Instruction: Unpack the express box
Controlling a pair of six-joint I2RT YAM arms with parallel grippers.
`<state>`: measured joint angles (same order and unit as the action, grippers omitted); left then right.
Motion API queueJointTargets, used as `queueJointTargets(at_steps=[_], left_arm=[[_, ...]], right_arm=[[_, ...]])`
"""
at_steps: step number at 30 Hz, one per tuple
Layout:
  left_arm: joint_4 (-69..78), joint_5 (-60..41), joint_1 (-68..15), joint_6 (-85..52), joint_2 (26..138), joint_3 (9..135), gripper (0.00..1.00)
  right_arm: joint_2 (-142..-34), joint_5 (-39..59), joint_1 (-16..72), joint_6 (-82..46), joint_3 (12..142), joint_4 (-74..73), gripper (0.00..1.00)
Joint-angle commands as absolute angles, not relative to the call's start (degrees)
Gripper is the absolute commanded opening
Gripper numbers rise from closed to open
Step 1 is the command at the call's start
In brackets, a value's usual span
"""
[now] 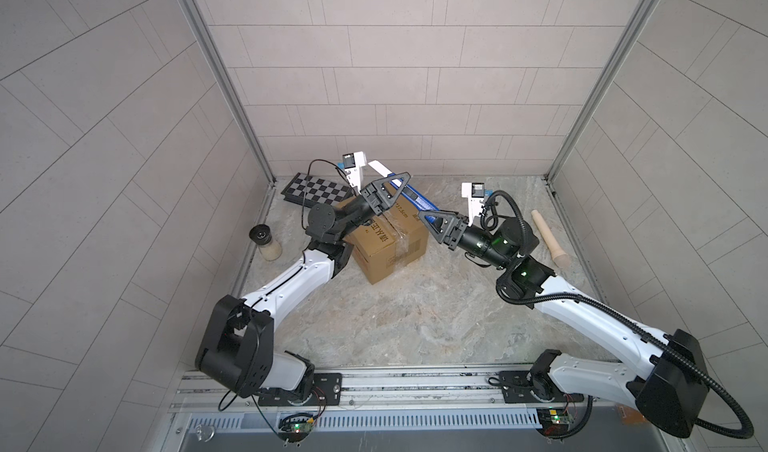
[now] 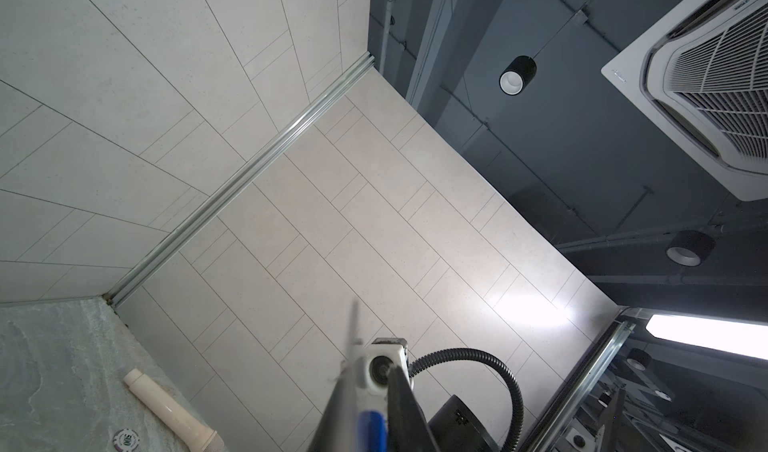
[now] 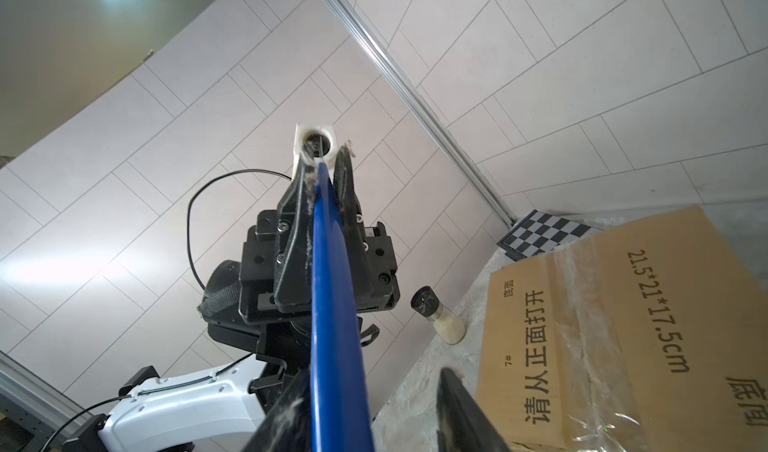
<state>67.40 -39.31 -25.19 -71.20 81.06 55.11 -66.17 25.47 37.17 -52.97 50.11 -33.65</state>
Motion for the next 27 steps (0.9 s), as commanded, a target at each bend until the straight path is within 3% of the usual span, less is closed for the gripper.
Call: queueJointTargets(at_steps=[1,15,27], left_arm=[[72.5,-39.1,-25.2,-72.4,80.4,56.8,0.0],[73.9,-38.7,-25.3,-73.5,80.7,56.3,0.0],[74.1,-38.9,-25.2,-73.8,80.2,55.7,0.0]], right_arm=[[-65.6,23.9,38.1,-54.8,50.2,-41.9,0.49],[-69.2,23.0,39.2,-56.7,51.9,-45.6,0.38],[-69.8,23.3,39.2,-56.9,53.4,-45.2,0.35]])
